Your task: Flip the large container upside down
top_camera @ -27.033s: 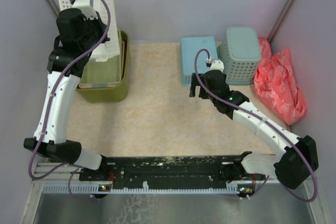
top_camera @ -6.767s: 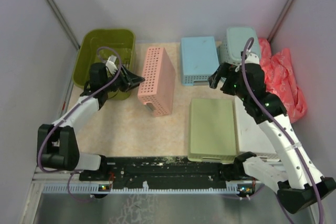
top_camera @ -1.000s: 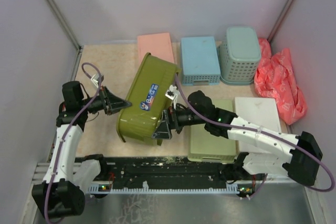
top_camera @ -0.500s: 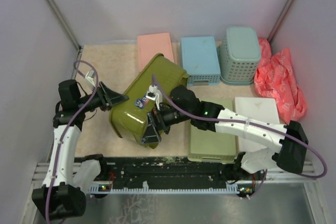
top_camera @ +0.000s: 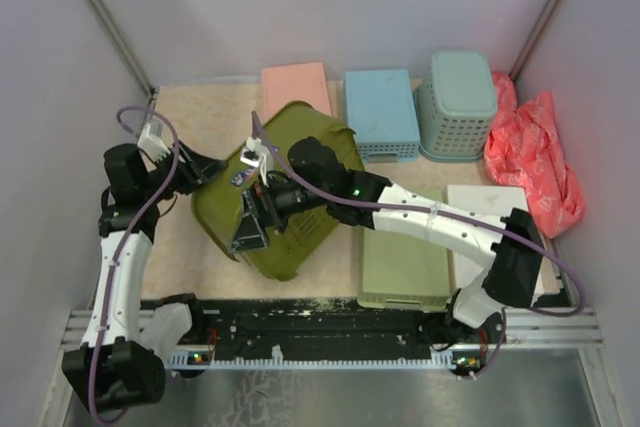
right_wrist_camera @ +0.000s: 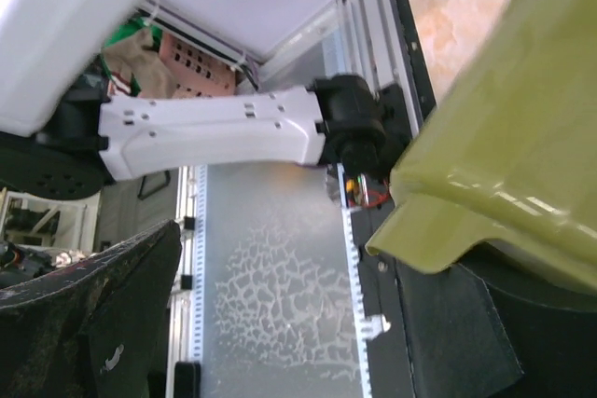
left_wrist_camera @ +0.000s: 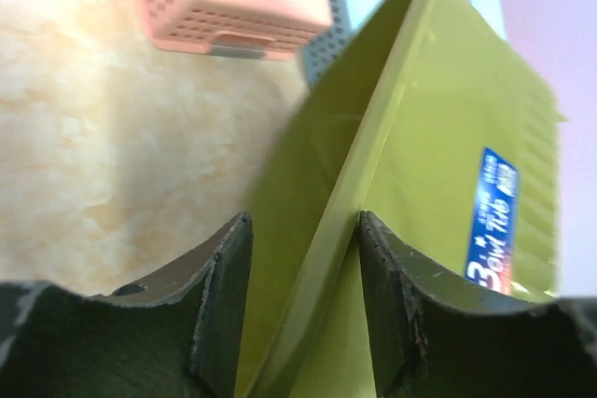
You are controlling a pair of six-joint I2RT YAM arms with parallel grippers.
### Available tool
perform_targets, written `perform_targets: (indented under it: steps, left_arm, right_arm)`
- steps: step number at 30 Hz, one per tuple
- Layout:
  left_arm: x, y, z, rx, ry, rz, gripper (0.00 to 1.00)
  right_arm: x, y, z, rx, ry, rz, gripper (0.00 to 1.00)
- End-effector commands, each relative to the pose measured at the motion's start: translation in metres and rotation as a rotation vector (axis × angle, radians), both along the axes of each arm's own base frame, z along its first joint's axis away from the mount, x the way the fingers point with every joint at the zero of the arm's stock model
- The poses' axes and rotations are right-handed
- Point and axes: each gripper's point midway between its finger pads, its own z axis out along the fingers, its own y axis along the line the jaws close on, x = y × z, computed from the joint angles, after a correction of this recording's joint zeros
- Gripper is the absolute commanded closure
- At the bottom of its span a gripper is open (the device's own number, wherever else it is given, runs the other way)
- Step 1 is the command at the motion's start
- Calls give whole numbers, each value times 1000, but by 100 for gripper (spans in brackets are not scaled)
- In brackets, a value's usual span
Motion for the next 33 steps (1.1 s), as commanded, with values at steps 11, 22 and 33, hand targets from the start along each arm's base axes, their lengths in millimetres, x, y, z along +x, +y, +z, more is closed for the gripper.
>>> perform_targets:
  steps: [11, 22, 33]
  left_arm:
    - [-27, 18, -105, 106, 417, 88, 35]
    - [23, 46, 22, 296, 114, 146, 30]
    - [-5, 19, 88, 217, -89, 52, 26]
  right_arm:
    - [21, 41, 87, 298, -169, -32, 4]
    - [106, -42, 48, -40, -315, -523, 4]
    - [72, -202, -104, -487, -255, -705, 2]
